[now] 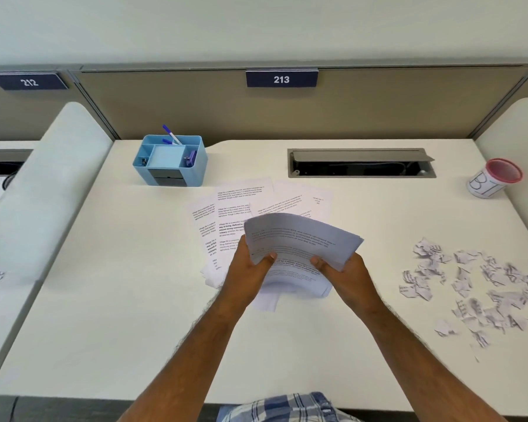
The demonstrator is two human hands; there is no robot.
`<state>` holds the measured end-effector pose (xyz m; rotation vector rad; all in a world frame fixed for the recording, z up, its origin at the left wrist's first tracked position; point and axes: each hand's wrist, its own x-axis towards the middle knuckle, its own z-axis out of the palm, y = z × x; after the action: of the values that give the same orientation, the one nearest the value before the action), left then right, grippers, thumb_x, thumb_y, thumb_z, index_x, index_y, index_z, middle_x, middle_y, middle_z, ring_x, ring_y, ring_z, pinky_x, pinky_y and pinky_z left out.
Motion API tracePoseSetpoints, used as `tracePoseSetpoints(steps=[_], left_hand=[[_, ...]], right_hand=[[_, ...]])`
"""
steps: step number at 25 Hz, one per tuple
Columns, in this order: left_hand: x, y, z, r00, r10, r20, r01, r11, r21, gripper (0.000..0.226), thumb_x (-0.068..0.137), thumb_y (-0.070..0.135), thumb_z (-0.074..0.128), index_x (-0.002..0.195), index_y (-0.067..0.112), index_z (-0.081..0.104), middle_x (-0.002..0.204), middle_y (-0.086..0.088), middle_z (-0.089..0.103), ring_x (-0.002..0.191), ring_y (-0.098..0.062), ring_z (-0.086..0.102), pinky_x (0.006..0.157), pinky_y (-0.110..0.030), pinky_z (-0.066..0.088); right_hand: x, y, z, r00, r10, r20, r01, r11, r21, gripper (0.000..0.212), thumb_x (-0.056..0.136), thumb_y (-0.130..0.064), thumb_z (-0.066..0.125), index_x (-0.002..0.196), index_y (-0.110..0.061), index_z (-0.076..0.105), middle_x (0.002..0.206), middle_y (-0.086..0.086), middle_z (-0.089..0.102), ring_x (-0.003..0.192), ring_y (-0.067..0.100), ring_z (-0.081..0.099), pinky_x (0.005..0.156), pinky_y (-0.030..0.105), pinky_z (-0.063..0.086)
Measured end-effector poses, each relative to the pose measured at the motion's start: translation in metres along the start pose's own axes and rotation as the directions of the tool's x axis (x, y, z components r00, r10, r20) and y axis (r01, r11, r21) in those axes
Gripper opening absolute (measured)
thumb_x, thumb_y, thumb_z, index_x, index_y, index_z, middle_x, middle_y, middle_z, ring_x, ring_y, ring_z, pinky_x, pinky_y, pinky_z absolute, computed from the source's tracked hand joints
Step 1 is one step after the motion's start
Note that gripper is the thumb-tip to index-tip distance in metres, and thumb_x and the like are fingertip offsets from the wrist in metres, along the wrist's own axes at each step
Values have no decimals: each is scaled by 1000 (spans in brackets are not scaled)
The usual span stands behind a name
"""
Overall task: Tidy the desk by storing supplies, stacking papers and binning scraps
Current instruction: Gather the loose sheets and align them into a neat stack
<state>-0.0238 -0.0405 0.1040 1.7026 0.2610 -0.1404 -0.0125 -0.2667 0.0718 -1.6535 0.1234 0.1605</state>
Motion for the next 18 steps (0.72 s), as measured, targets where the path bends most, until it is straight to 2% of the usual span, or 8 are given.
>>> tracePoseSetpoints(steps=[4,7,10,12,15,18], left_hand=[[1,-6,4,1000,-9,-24,10,998,59,40,102,13,58,138,30,53,126,13,66,117,-4,60,88,-18,48],[4,-3,5,1000,3,-3,-2,997,83,35,103,14,55,134,30,56,121,15,68,111,2,62,83,-13,48],[8,0,14,999,17,42,-21,995,96,33,105,20,54,135,35,54,120,16,68,107,-1,65,76,-12,52],[9,3,26,997,37,72,-43,995,85,34,105,21,55,137,34,53,122,16,68,108,-3,66,78,-12,55],[13,7,49,994,26,110,-35,996,85,33,103,22,58,135,31,55,121,14,68,107,-5,68,81,-18,58],[21,11,65,983,-71,167,56,994,98,29,101,29,61,130,31,55,121,13,69,100,-8,71,78,-25,63]], right_hand=[[0,12,1,1000,2,-10,-2,1000,22,32,90,-18,76,121,-18,68,111,-4,77,104,13,72,84,25,58],[4,12,-5,1000,9,-22,-9,1000,16,30,89,-20,78,117,-21,69,110,-3,77,102,14,73,86,31,59],[7,12,-16,997,30,-72,-30,1000,5,28,85,-22,81,111,-20,71,105,-3,78,95,15,75,79,28,60],[7,15,-26,993,44,-112,-43,999,13,28,83,-22,83,109,-20,71,103,-3,78,90,12,76,73,24,60],[7,21,-42,981,61,-182,-58,998,24,23,84,-19,82,101,-24,68,100,-7,76,84,5,75,66,18,59],[11,28,-58,967,104,-231,-107,994,-2,22,82,-26,84,99,-24,69,98,-7,77,83,10,76,69,27,61]])
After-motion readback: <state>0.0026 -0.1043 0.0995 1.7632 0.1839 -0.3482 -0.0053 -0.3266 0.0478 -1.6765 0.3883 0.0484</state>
